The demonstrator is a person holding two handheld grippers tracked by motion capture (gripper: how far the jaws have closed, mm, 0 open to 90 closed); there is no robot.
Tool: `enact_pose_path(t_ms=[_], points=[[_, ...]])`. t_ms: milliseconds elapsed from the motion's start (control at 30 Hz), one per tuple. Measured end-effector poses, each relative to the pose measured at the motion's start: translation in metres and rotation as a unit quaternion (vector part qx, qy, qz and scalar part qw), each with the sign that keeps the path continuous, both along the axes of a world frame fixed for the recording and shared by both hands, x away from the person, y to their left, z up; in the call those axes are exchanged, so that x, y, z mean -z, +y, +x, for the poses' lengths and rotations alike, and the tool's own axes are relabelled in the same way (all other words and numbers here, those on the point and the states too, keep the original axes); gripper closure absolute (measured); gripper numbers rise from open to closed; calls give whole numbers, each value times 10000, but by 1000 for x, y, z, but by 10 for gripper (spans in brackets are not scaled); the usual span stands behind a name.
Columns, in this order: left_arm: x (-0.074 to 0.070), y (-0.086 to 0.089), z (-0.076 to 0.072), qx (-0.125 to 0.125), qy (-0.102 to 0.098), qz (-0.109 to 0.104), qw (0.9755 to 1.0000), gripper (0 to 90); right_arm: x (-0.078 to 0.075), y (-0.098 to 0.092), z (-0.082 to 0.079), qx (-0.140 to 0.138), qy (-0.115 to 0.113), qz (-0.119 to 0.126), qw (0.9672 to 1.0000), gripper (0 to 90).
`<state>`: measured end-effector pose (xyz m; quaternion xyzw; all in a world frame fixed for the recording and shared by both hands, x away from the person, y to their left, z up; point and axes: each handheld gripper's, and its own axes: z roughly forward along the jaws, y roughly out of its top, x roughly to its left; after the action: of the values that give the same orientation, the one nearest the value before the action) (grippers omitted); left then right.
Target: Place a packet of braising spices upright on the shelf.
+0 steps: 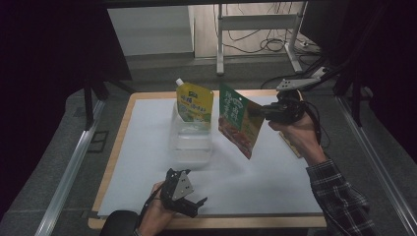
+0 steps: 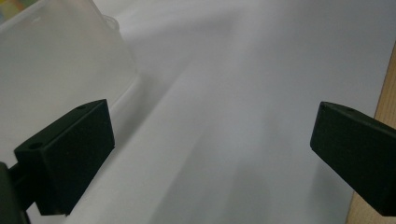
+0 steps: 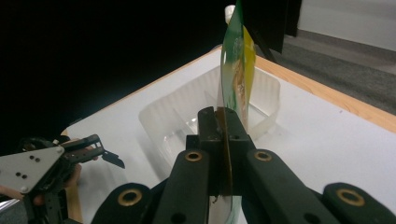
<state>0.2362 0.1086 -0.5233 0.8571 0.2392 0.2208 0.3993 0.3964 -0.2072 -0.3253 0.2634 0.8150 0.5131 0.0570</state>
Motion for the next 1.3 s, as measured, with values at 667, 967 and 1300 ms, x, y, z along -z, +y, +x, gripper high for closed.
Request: enact_pose_path(t_ms=[667, 967, 1300], points=[[0, -1, -1, 64, 25, 25, 10000, 0, -27, 40, 17, -638, 1, 43, 9980, 892], [0, -1, -1, 112, 25, 35, 9999, 0, -29, 68, 35, -842, -49, -116, 9964, 892], [0, -2, -1, 145, 36, 23, 9999, 0, -24, 99, 55, -1006, -50, -227, 9947, 892]])
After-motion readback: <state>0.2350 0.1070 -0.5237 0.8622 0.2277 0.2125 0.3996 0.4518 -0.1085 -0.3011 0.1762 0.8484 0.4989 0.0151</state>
